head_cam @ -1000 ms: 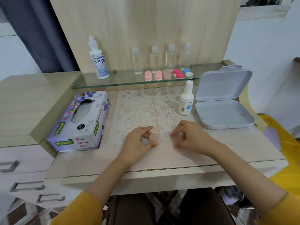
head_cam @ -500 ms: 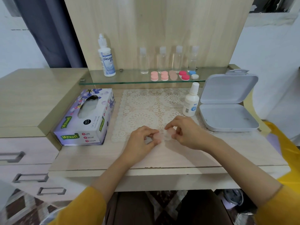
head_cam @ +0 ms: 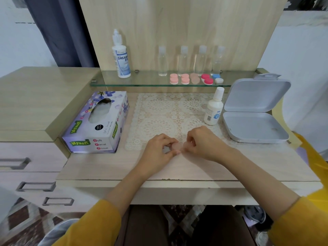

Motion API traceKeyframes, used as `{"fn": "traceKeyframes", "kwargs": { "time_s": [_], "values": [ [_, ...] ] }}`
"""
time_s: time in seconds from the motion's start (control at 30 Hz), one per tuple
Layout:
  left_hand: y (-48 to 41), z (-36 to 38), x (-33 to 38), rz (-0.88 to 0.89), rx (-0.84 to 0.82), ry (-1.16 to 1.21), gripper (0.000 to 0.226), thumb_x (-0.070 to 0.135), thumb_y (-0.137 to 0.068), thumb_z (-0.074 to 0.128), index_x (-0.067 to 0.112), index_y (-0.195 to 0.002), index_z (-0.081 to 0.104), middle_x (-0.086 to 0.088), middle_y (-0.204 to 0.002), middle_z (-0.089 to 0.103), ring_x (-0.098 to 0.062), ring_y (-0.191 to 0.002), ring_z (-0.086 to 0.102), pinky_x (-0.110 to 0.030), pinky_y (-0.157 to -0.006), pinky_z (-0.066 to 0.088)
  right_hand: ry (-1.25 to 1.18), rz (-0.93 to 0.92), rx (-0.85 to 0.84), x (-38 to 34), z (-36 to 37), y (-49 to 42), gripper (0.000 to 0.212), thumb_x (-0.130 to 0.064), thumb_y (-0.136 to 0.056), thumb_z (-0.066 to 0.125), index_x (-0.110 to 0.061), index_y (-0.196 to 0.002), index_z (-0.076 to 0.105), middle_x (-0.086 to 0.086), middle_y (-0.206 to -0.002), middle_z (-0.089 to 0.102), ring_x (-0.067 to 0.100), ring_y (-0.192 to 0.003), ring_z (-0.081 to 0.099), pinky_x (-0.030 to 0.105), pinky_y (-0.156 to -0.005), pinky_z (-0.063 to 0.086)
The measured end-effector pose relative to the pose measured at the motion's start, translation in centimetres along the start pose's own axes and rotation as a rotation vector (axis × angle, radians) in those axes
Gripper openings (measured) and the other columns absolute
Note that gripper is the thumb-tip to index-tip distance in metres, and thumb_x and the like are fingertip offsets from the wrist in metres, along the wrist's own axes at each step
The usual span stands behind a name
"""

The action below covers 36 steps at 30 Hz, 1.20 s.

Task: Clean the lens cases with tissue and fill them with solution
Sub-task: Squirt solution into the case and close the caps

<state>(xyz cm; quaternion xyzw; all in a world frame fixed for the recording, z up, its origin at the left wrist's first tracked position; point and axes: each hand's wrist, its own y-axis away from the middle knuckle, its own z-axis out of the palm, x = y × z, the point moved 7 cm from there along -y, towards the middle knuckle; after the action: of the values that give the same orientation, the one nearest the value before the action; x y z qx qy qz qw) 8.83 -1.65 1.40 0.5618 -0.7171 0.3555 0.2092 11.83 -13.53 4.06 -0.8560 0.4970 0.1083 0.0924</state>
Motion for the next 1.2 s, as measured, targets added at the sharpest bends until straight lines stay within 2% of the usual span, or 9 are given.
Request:
{"fn": "traceKeyframes", "kwargs": {
  "time_s": [0.1,0.2,0.27,0.43,0.6,0.87,1.03,1.13,1.2],
  "values": [
    [0.0,0.0,0.0,-0.005,-0.004,0.000,0.032,0.022,-0.077,0.072,0.014,-0.108,0.068,-0.001,-0.101,0.062,-0.012,-0.097,0.053,-0.014,-0.083,0.038,-0.025,0.006,0.025,0.2,-0.3,0.2,0.026,-0.026,-0.078,0.067,-0.001,-0.086,0.064,0.010,-0.086,0.064,0.022,-0.075,0.054,0.032,-0.063,0.043],
    [0.1,0.0,0.0,-0.008,-0.002,-0.004,0.031,0.022,-0.078,0.072,0.014,-0.107,0.068,-0.001,-0.101,0.062,-0.012,-0.096,0.053,-0.011,-0.082,0.035,-0.086,-0.083,0.003,-0.1,-0.6,0.7,0.030,-0.019,-0.079,0.067,-0.012,-0.108,0.066,0.000,-0.104,0.065,0.003,-0.069,0.046,0.007,-0.060,0.033],
    [0.1,0.0,0.1,-0.008,-0.005,-0.011,0.030,0.022,-0.078,0.072,0.015,-0.107,0.068,-0.001,-0.100,0.062,-0.011,-0.095,0.053,-0.010,-0.081,0.035,-0.078,-0.119,0.007,-0.3,-0.5,0.8,0.028,-0.012,-0.082,0.063,-0.014,-0.109,0.067,0.000,-0.103,0.068,-0.003,-0.060,0.043,0.004,-0.059,0.035],
    [0.3,0.0,0.2,-0.001,-0.010,0.001,0.027,0.020,-0.077,0.073,0.015,-0.103,0.069,-0.001,-0.097,0.062,-0.011,-0.089,0.056,-0.006,-0.077,0.034,-0.079,-0.035,0.033,0.1,-0.7,0.9,0.016,-0.017,-0.081,0.060,-0.005,-0.089,0.067,0.007,-0.082,0.065,0.016,-0.071,0.055,0.025,-0.065,0.046],
    [0.2,-0.1,0.3,-0.013,-0.006,0.014,0.027,0.021,-0.076,0.073,0.016,-0.102,0.069,0.000,-0.095,0.062,-0.010,-0.089,0.055,-0.005,-0.076,0.034,-0.081,-0.135,-0.003,-0.3,-0.5,1.0,0.025,-0.008,-0.084,0.059,-0.012,-0.107,0.068,-0.001,-0.095,0.064,0.004,-0.069,0.044,0.009,-0.059,0.032],
    [0.2,-0.2,0.2,-0.034,0.000,0.061,0.026,0.018,-0.067,0.080,0.015,-0.092,0.072,-0.001,-0.089,0.063,-0.004,-0.079,0.054,-0.003,-0.072,0.034,0.038,-0.096,-0.020,-0.5,0.6,0.6,0.013,-0.011,-0.084,0.049,-0.002,-0.086,0.059,-0.004,-0.073,0.036,0.016,-0.075,0.036,0.021,-0.054,0.024],
    [0.3,-0.2,0.3,-0.020,0.001,0.058,0.028,0.018,-0.066,0.080,0.013,-0.093,0.072,-0.003,-0.090,0.065,-0.004,-0.078,0.055,-0.006,-0.074,0.038,0.003,-0.108,0.005,-0.1,0.5,0.5,0.017,-0.017,-0.083,0.059,-0.003,-0.092,0.064,0.006,-0.088,0.056,0.012,-0.073,0.040,0.021,-0.061,0.027],
    [0.3,-0.2,0.3,-0.023,0.006,0.059,0.028,0.018,-0.067,0.080,0.013,-0.093,0.072,-0.004,-0.089,0.065,-0.011,-0.081,0.058,-0.009,-0.075,0.039,-0.091,-0.173,-0.028,-0.4,0.3,0.8,0.025,-0.008,-0.082,0.059,-0.009,-0.106,0.067,0.005,-0.099,0.062,0.000,-0.065,0.039,0.012,-0.060,0.030],
    [0.4,-0.2,0.3,-0.023,0.008,0.059,0.026,0.019,-0.067,0.080,0.014,-0.092,0.072,-0.003,-0.089,0.064,-0.011,-0.081,0.058,-0.009,-0.075,0.039,-0.118,-0.194,-0.032,-0.3,0.2,0.9,0.030,-0.002,-0.082,0.055,-0.011,-0.108,0.068,0.005,-0.099,0.064,0.003,-0.068,0.045,0.009,-0.062,0.033]
  ]
}}
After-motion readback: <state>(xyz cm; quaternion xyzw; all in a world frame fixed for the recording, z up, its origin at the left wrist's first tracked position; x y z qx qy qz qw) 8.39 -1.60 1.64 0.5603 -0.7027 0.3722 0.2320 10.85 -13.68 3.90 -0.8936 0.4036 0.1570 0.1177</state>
